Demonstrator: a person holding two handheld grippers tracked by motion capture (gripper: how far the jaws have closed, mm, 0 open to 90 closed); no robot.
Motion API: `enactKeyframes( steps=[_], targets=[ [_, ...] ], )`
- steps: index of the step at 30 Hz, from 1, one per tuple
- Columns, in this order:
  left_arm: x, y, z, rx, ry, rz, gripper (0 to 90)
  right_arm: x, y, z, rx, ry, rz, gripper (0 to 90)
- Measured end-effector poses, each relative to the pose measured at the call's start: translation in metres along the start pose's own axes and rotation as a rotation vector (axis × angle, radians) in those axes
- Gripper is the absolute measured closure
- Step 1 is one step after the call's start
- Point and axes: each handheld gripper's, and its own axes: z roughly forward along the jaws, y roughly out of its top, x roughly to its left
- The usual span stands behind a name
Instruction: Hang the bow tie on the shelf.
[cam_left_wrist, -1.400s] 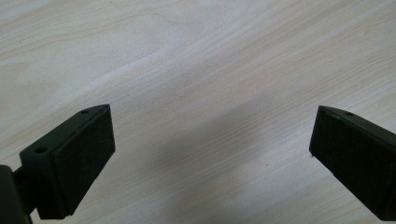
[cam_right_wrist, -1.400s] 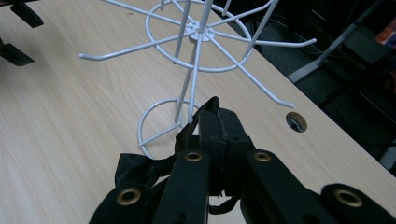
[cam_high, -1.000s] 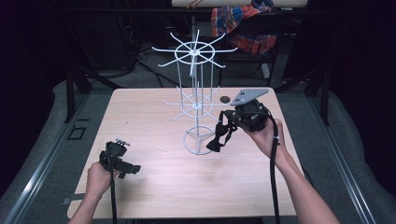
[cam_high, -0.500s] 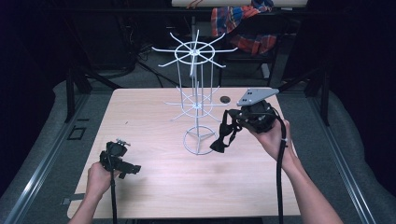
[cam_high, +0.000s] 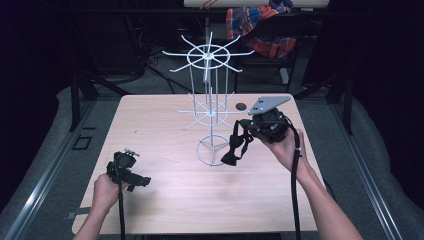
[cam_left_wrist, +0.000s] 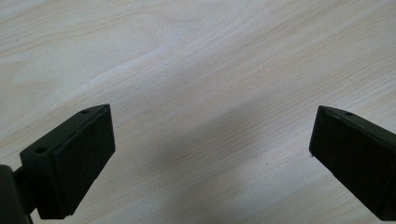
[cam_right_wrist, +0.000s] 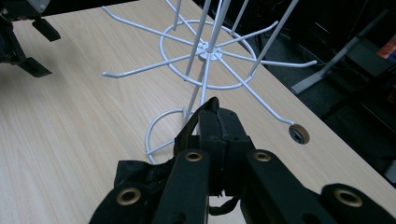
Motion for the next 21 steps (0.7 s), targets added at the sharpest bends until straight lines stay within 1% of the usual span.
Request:
enactKeyframes(
  steps=[4,9,21],
  targets=[
    [0.0,0.0,0.0,0.0,-0.002,0.002,0.1,-0.002,-0.001,0.007,0.013,0.006,0.0,90.0],
    [0.0,0.0,0.0,0.003,-0.002,0.002,0.1,-0.003,0.0,0.013,0.015,0.008,0.006,90.0],
    [0.0,0.0,0.0,0.004,-0.002,0.002,0.2,-0.006,0.002,0.02,0.021,0.021,0.004,90.0]
  ],
)
